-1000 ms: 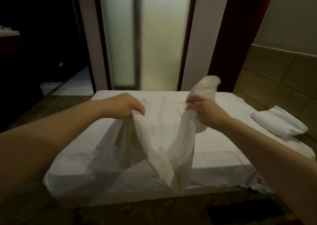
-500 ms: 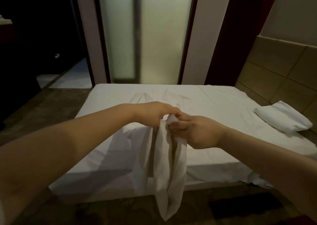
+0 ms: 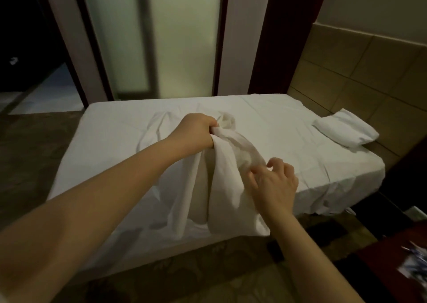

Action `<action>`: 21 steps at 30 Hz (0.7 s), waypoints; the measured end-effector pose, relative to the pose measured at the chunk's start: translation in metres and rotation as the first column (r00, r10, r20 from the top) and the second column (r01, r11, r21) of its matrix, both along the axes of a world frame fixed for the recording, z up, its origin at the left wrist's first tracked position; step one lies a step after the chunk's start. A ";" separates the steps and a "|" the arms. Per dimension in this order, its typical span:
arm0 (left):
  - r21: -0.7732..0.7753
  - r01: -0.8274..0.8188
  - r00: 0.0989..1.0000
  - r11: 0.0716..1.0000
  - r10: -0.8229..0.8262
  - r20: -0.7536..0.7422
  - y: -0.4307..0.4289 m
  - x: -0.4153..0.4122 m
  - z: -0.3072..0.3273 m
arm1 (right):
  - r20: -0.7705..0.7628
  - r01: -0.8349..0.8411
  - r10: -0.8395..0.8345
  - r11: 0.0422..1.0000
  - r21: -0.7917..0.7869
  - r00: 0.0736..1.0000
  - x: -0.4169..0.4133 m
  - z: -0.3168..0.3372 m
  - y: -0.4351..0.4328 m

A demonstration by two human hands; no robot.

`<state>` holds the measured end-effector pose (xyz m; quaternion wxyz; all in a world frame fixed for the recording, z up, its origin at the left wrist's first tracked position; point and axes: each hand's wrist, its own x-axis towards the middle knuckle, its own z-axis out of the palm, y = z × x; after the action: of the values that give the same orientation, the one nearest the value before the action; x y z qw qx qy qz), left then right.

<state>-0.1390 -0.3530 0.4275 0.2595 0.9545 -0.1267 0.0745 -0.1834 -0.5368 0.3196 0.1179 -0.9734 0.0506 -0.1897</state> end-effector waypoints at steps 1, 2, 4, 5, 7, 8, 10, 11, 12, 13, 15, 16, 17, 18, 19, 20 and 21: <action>-0.001 -0.004 1.000 1.000 0.004 0.000 -0.001 0.000 -0.002 | -0.035 0.036 -0.037 0.999 -0.007 0.999 0.003 -0.007 -0.001; -0.007 -0.003 1.000 1.000 0.003 0.000 -0.003 0.001 -0.005 | -0.066 0.065 -0.065 0.998 -0.003 0.996 0.007 -0.014 -0.003; -0.037 0.010 1.000 0.999 -0.011 -0.014 -0.004 -0.001 -0.013 | -0.103 0.113 -0.107 0.992 0.052 0.989 0.010 -0.023 -0.009; -0.053 0.011 1.000 0.999 -0.013 -0.023 -0.005 -0.004 -0.017 | -0.117 0.131 -0.119 0.986 0.104 0.986 0.011 -0.027 -0.014; -0.086 0.003 0.999 0.996 -0.006 -0.040 -0.007 -0.009 -0.027 | -0.150 0.135 -0.108 0.973 0.187 0.983 0.008 -0.037 -0.023; -0.107 0.001 0.999 0.994 -0.006 -0.048 -0.009 -0.013 -0.032 | -0.178 0.112 -0.077 0.974 0.198 0.981 0.007 -0.044 -0.026; -0.140 0.011 0.997 0.990 -0.021 -0.071 -0.016 -0.022 -0.040 | -0.236 0.056 -0.004 0.975 0.214 0.972 0.005 -0.058 -0.026; -0.145 0.018 0.996 0.989 -0.030 -0.081 -0.019 -0.026 -0.044 | -0.263 0.057 0.003 0.973 0.223 0.965 0.004 -0.065 -0.025; -0.142 0.023 0.995 0.990 -0.036 -0.090 -0.022 -0.031 -0.047 | -0.293 0.081 -0.012 0.971 0.223 0.956 0.005 -0.072 -0.025; -0.132 0.029 0.994 0.991 -0.042 -0.098 -0.024 -0.036 -0.051 | -0.324 0.108 -0.033 0.970 0.218 0.946 0.005 -0.078 -0.026; -0.112 0.028 0.993 0.993 -0.040 -0.110 -0.028 -0.045 -0.056 | -0.401 0.143 -0.038 0.961 0.235 0.915 0.005 -0.089 -0.031; -0.104 0.017 0.993 0.994 -0.029 -0.118 -0.030 -0.049 -0.058 | -0.447 0.170 -0.039 0.952 0.255 0.894 0.005 -0.096 -0.033; -0.093 0.001 0.992 0.996 -0.013 -0.128 -0.031 -0.051 -0.060 | -0.485 0.214 -0.053 0.934 0.285 0.873 0.004 -0.102 -0.036; -0.085 -0.014 0.990 0.996 0.002 -0.138 -0.032 -0.053 -0.061 | -0.513 0.266 -0.069 0.909 0.321 0.855 0.002 -0.107 -0.039; -0.083 -0.029 0.989 0.996 0.017 -0.149 -0.034 -0.055 -0.063 | -0.528 0.310 -0.084 0.882 0.355 0.845 0.000 -0.112 -0.043; -0.079 -0.044 0.987 0.996 0.031 -0.159 -0.037 -0.056 -0.065 | -0.534 0.340 -0.093 0.858 0.385 0.840 -0.001 -0.118 -0.048; -0.068 -0.056 0.985 0.996 0.044 -0.168 -0.040 -0.058 -0.067 | -0.529 0.357 -0.103 0.842 0.405 0.842 -0.002 -0.121 -0.053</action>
<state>-0.1966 -0.3929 0.3602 0.3018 0.9502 -0.0778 0.0054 -0.1859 -0.5903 0.1985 0.3184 -0.9131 0.2453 0.0678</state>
